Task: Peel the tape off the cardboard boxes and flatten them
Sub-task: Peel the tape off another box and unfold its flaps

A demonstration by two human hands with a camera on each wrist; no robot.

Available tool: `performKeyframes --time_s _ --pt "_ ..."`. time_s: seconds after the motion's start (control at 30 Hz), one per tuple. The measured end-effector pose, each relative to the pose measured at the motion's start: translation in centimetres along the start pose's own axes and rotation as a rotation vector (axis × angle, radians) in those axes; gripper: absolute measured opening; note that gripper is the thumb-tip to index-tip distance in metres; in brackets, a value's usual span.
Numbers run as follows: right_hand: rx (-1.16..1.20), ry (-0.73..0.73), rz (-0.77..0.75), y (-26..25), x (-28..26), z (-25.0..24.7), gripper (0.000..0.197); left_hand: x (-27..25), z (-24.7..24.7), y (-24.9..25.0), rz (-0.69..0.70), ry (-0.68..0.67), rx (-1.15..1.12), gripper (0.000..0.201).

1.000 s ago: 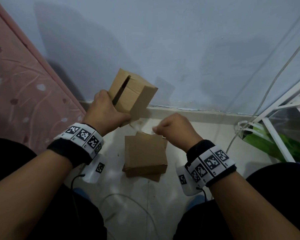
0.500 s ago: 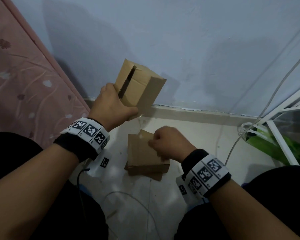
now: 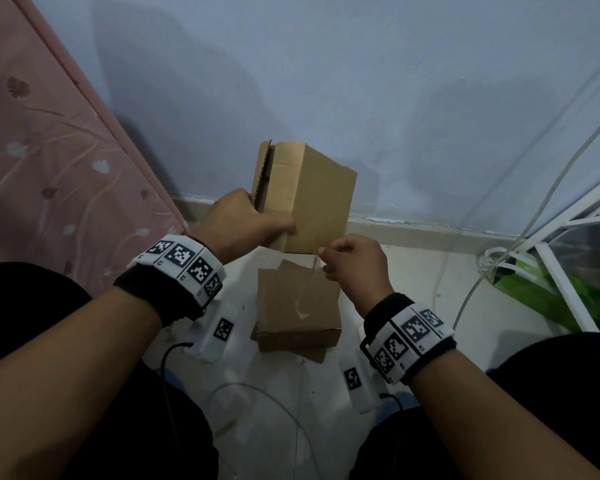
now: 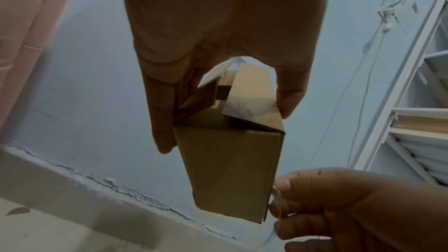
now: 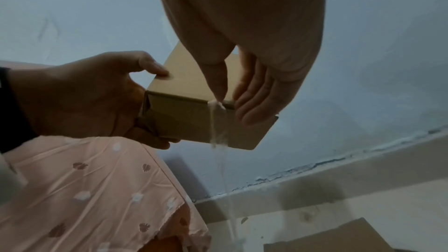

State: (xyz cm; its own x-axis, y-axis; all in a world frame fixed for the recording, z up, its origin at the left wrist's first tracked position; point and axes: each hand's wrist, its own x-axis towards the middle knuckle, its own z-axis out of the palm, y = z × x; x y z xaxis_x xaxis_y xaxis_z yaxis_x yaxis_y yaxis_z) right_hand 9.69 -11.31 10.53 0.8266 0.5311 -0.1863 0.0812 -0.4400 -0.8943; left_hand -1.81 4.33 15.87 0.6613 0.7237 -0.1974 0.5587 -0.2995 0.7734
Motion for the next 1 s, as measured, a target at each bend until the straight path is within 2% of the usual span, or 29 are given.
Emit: performKeyframes --time_s 0.23,0.37,0.43,0.5,0.57,0.63,0.7,0.77,0.93,1.0 --pt "0.044 -0.041 -0.052 -1.1 -0.6 0.1 0.009 -0.3 -0.1 0.4 0.014 0.021 -0.017 0.041" --pt "0.021 -0.048 -0.066 -1.0 -0.5 0.1 0.019 -0.2 0.1 0.2 -0.007 0.026 0.011 0.052" --pt "-0.066 -0.08 -0.058 -0.8 -0.3 0.1 0.027 -0.3 0.3 0.2 -0.007 0.082 0.047 0.05" --pt "-0.149 -0.176 -0.033 -0.8 -0.3 0.2 0.033 -0.3 0.0 0.3 -0.018 0.23 0.111 0.053" --pt "-0.234 -0.334 -0.04 -0.9 -0.8 0.6 0.037 0.2 -0.6 0.1 -0.002 0.384 0.136 0.074" --pt "-0.362 -0.469 -0.087 -0.9 -1.6 1.3 0.029 0.6 -1.3 0.1 0.026 0.462 0.109 0.084" --pt "-0.42 -0.493 -0.137 -1.0 -2.2 1.8 0.015 0.7 -1.5 0.2 0.035 0.468 0.085 0.083" --pt "-0.386 -0.538 -0.11 -0.9 -2.6 2.1 0.025 0.5 -1.1 0.3 0.045 0.455 0.074 0.08" --pt "-0.448 -0.775 -0.112 -0.6 -4.5 3.2 0.042 0.6 -0.8 0.1 0.065 0.427 0.08 0.08" --pt "-0.45 -0.86 -0.066 -0.1 -5.3 3.6 0.028 0.8 -0.9 -0.1 0.071 0.431 0.073 0.081"
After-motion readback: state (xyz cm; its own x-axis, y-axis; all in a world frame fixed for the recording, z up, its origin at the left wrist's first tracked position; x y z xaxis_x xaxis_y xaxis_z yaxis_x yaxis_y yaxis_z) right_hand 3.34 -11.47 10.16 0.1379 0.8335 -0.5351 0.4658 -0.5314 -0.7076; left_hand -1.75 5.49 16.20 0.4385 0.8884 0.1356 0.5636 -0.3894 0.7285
